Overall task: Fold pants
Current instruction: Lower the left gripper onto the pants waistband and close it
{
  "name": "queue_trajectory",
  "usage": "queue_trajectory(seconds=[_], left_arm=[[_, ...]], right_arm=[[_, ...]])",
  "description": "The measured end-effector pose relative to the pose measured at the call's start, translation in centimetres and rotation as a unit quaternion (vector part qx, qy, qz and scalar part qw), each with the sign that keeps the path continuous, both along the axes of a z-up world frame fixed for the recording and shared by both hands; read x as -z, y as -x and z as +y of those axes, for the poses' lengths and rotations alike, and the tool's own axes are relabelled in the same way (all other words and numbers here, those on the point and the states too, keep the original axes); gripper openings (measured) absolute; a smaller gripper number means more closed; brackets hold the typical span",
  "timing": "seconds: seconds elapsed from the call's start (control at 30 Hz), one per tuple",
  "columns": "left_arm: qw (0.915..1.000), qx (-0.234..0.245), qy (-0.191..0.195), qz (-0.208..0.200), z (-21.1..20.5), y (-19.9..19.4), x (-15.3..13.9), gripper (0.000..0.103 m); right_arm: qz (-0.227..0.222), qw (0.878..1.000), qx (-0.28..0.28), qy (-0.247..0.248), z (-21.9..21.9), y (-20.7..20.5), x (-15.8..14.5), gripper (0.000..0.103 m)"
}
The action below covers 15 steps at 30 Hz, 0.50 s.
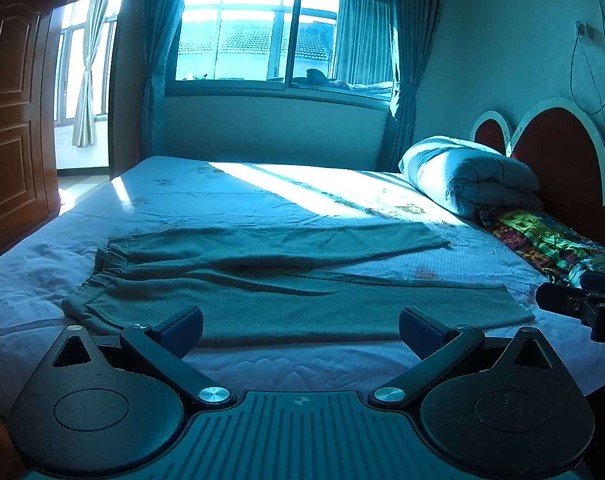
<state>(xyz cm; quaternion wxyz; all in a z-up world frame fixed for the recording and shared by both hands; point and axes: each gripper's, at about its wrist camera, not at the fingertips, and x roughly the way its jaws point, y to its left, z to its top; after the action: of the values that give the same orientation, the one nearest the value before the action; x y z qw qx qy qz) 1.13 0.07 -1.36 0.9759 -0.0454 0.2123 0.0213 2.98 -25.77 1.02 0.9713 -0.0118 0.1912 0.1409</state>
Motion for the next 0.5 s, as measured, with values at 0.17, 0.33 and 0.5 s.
queue_trajectory(seconds=[0.17, 0.33, 0.5], left_arm=[[0.9998, -0.01, -0.001, 0.015, 0.6, -0.9, 0.6, 0.103], [0.9984, -0.043, 0.022, 0.03, 5.0, -5.0, 1.6, 0.103], [0.9955, -0.063, 0.026, 0.066, 12.5, -9.3, 3.2, 0.103]], right_arm=[[-0.006, 0.999, -0.03, -0.009, -0.4, -0.3, -0.3, 0.097], [0.031, 0.998, -0.034, -0.039, -1.5, -5.1, 0.1, 0.097], [0.052, 0.995, -0.068, -0.051, -1.4, -10.1, 0.2, 0.092]])
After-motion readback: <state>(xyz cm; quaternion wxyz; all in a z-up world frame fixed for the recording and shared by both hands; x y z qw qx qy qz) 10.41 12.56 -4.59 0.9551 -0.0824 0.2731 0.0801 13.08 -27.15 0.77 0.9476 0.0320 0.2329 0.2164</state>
